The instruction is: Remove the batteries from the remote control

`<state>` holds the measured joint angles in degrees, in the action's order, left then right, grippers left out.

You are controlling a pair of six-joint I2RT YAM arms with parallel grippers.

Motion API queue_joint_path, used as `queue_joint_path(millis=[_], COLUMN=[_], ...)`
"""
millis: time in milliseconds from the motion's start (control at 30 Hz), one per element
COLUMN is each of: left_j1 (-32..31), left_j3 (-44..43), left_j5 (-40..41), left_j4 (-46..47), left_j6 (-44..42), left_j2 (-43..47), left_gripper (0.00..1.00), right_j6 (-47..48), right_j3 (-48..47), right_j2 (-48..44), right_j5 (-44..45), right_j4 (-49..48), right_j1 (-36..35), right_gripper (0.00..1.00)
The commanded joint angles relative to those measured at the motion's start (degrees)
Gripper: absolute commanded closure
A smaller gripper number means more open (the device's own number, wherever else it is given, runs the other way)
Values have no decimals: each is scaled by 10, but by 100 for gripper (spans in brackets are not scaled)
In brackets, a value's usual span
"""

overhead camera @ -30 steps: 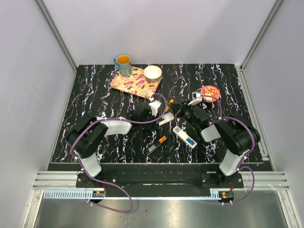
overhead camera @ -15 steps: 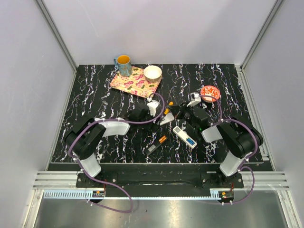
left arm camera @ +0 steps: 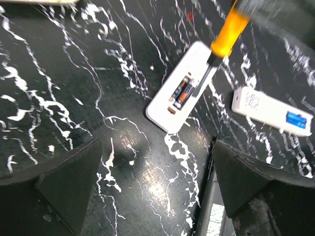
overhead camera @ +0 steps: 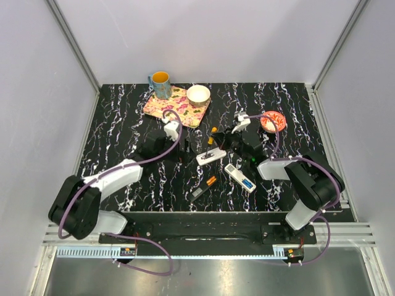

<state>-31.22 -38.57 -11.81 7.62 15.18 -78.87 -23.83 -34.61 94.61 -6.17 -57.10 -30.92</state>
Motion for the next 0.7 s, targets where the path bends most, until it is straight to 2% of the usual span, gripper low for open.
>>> queue_joint_path(millis=[0, 267, 667], left_j1=[28, 45, 47], left_j3=[4, 1, 3], left_j5=[-30, -68, -84], left_j4=[-2, -19, -9], left_j6=[40, 46, 50], left_j2=[68, 122, 115], left_gripper=[1, 1, 1], right_j6=[64, 101, 106], right_j3=[-47, -69, -57], right_j2=[13, 32, 33], right_j5=[29, 78, 88], right_j4=[34, 72, 77], right_j1=[-41, -68, -70], right_gripper=[100, 100, 100])
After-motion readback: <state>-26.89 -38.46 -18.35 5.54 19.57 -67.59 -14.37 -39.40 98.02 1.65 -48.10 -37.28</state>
